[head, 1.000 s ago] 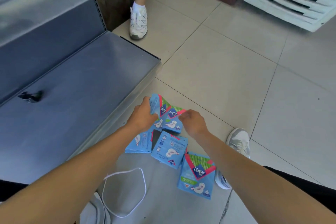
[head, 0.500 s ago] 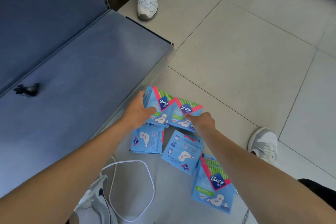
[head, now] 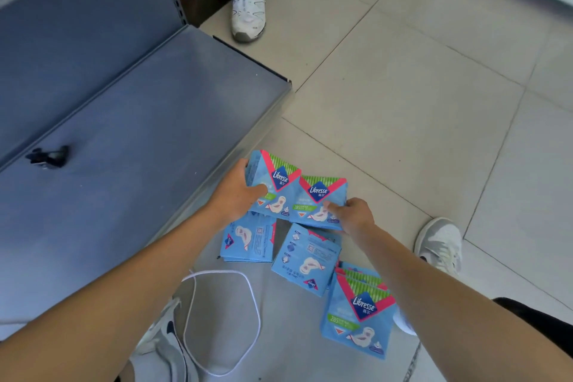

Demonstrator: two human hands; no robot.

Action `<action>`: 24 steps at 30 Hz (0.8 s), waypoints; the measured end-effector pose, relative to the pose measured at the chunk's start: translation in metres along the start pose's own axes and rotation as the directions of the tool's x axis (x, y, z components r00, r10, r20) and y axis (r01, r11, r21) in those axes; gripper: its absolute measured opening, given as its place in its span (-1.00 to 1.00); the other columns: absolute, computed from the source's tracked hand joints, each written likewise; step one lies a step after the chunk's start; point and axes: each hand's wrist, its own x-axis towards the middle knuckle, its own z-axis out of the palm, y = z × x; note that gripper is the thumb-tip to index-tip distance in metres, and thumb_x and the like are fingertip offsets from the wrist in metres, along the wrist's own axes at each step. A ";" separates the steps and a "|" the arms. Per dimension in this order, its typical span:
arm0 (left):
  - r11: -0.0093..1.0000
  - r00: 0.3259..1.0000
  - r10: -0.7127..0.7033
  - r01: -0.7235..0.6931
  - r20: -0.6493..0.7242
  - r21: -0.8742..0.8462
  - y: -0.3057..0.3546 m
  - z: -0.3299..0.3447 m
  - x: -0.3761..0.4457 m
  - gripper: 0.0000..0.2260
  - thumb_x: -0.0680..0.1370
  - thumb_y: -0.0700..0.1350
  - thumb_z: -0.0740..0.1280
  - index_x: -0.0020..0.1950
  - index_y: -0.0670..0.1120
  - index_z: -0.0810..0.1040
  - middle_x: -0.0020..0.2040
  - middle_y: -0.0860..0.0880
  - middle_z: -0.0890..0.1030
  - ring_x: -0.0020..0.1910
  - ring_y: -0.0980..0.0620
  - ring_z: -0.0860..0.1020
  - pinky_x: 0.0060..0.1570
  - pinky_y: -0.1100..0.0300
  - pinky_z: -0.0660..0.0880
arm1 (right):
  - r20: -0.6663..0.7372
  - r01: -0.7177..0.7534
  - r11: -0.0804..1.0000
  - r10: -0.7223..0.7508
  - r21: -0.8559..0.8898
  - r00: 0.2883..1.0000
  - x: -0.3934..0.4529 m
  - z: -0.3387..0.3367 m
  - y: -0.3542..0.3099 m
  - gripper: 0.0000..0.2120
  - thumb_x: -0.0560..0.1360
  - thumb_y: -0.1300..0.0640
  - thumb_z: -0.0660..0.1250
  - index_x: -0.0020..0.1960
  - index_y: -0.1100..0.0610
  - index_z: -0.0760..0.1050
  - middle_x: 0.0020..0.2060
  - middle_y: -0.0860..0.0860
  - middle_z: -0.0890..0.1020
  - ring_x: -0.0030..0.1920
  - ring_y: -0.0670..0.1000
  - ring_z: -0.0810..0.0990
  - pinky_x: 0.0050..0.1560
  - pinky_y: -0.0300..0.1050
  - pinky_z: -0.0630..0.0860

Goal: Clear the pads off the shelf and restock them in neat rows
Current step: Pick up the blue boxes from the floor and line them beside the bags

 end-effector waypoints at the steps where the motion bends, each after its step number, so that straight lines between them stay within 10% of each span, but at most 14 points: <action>1: 1.000 1.000 0.005 -0.005 -0.006 0.000 0.003 -0.001 -0.003 -0.76 0.52 -0.16 0.39 -0.02 0.10 0.36 -0.01 -0.01 0.62 -0.09 0.00 0.66 -0.10 -0.01 0.63 | -0.001 0.003 0.999 -0.003 0.036 1.000 -0.005 -0.007 0.000 -0.74 0.44 0.03 0.48 -0.20 0.17 0.49 -0.20 0.12 0.61 -0.22 0.11 0.58 -0.17 -0.01 0.50; 10: 0.982 0.988 0.103 -0.120 -0.116 -0.145 0.074 -0.021 -0.062 -0.77 0.51 -0.26 0.39 0.07 -0.06 0.42 0.03 -0.11 0.63 -0.05 -0.08 0.65 -0.05 -0.04 0.60 | 0.140 0.095 0.872 -0.183 0.479 0.973 -0.096 -0.108 -0.036 -0.90 0.52 0.09 0.40 -0.05 0.11 0.54 -0.13 0.04 0.66 -0.19 -0.01 0.60 -0.16 -0.14 0.52; 24: 0.788 0.932 0.362 -0.300 0.009 -0.538 0.199 -0.101 -0.190 -0.67 0.62 0.06 0.23 0.32 -0.08 0.45 0.17 -0.08 0.65 0.13 -0.09 0.63 0.16 -0.09 0.54 | 0.304 0.419 0.733 -0.631 0.536 0.714 -0.264 -0.120 -0.170 -0.79 0.58 0.09 0.31 0.16 0.17 0.52 0.01 0.08 0.69 -0.03 0.06 0.65 0.08 0.02 0.59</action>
